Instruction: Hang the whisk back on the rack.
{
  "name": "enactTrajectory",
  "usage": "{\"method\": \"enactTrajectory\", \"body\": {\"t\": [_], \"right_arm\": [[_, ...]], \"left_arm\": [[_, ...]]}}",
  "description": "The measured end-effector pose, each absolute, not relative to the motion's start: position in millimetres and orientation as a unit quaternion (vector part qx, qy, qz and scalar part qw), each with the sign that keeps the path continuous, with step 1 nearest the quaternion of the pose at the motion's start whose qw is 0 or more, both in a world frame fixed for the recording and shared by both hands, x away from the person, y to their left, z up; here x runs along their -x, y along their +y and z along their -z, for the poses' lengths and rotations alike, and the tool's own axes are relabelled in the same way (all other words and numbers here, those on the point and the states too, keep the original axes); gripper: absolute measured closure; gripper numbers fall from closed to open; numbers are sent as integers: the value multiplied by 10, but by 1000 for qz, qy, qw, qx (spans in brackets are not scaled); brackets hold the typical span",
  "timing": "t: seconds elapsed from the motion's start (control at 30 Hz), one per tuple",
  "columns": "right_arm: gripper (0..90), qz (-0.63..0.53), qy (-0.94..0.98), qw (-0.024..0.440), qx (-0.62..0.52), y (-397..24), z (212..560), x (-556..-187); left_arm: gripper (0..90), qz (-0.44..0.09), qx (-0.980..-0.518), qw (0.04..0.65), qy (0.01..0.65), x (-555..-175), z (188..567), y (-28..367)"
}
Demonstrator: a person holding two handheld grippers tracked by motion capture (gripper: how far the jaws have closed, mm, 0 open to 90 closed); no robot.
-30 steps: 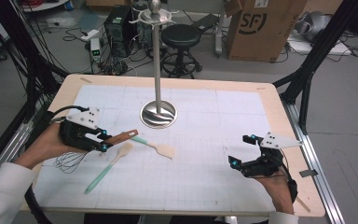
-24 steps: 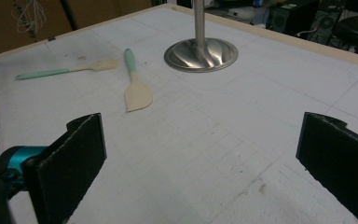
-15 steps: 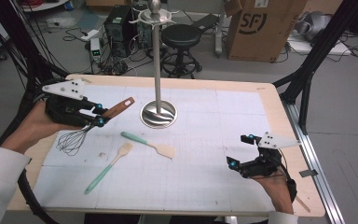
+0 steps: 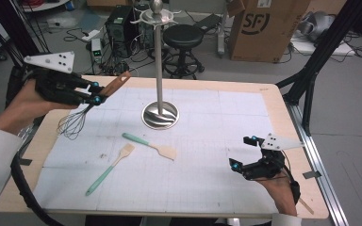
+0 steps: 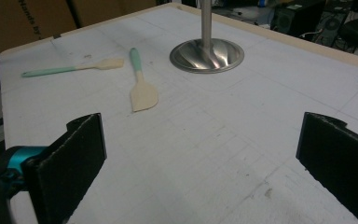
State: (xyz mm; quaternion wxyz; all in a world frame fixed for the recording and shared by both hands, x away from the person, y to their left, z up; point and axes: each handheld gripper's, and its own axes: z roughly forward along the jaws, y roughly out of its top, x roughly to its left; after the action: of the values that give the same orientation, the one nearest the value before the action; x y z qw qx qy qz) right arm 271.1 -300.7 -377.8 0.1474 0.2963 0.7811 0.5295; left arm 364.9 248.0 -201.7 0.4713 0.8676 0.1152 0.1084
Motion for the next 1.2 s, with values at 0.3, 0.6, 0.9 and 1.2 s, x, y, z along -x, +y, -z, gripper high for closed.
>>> {"method": "enactTrajectory", "body": {"t": [0.3, 0.6, 0.9, 1.2], "right_arm": [[0, -529, 778, 152, -302, -3064, 3782, -2704], [0, -529, 776, 153, -306, -3095, 3777, -2693], [0, -527, 774, 157, -313, -3140, 3784, -2693], [0, -523, 775, 156, -317, -3161, 3811, -2706]], "left_arm": [[710, -122, -859, 485, 114, -3918, 1692, 2483], [710, -135, -851, 493, 118, -4158, 1468, 2537], [710, -132, -848, 499, 123, -4372, 1400, 2548], [709, -128, -843, 507, 127, -4531, 1466, 2476]]}}
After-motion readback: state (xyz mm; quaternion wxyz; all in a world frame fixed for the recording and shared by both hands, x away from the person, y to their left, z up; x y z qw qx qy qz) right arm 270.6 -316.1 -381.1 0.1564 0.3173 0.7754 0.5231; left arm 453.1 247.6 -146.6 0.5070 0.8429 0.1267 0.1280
